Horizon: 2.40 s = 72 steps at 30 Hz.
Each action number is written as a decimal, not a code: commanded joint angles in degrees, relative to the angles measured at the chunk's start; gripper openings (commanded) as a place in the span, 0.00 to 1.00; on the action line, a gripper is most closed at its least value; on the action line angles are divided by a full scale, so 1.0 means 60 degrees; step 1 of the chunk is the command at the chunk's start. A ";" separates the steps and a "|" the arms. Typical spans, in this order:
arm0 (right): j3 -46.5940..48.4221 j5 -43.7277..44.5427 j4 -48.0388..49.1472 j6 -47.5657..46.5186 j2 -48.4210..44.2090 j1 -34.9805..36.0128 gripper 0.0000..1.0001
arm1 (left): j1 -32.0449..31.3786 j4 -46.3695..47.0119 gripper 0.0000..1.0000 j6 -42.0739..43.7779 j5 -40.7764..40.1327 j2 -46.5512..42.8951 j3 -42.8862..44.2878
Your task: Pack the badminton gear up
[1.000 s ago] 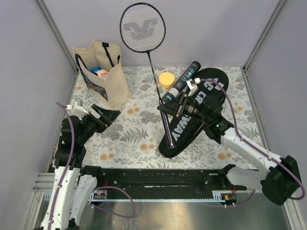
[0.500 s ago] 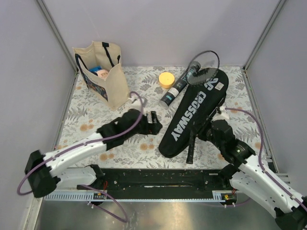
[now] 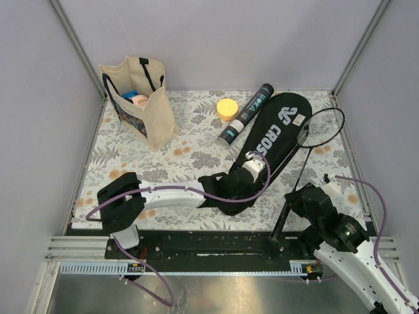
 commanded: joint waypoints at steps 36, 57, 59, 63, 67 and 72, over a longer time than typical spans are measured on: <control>-0.0763 -0.1723 -0.0639 0.1582 -0.2408 -0.0022 0.00 | 0.0211 0.1219 0.00 0.0018 0.0488 0.1735 0.1541; -0.1334 -0.3921 0.0810 0.1625 -0.3521 -0.0022 0.00 | 0.0563 0.2260 0.00 0.0265 0.1719 0.1735 0.1555; -0.1466 -0.4403 0.1133 0.1582 -0.3712 -0.0022 0.00 | 0.0593 0.2334 0.00 0.0338 0.1865 0.1749 0.1584; -0.1700 -0.5047 0.1747 0.1129 -0.3684 -0.0022 0.00 | 0.0607 0.2436 0.00 0.0397 0.2202 0.1706 0.1643; -0.1906 -0.5941 0.2422 0.0806 -0.3099 -0.0022 0.00 | 0.0637 0.2612 0.00 0.0499 0.2642 0.1647 0.1599; -0.1701 -0.6660 0.2716 0.0396 -0.2614 -0.0036 0.00 | 0.0754 0.2773 0.00 0.0763 0.3285 0.1617 0.1555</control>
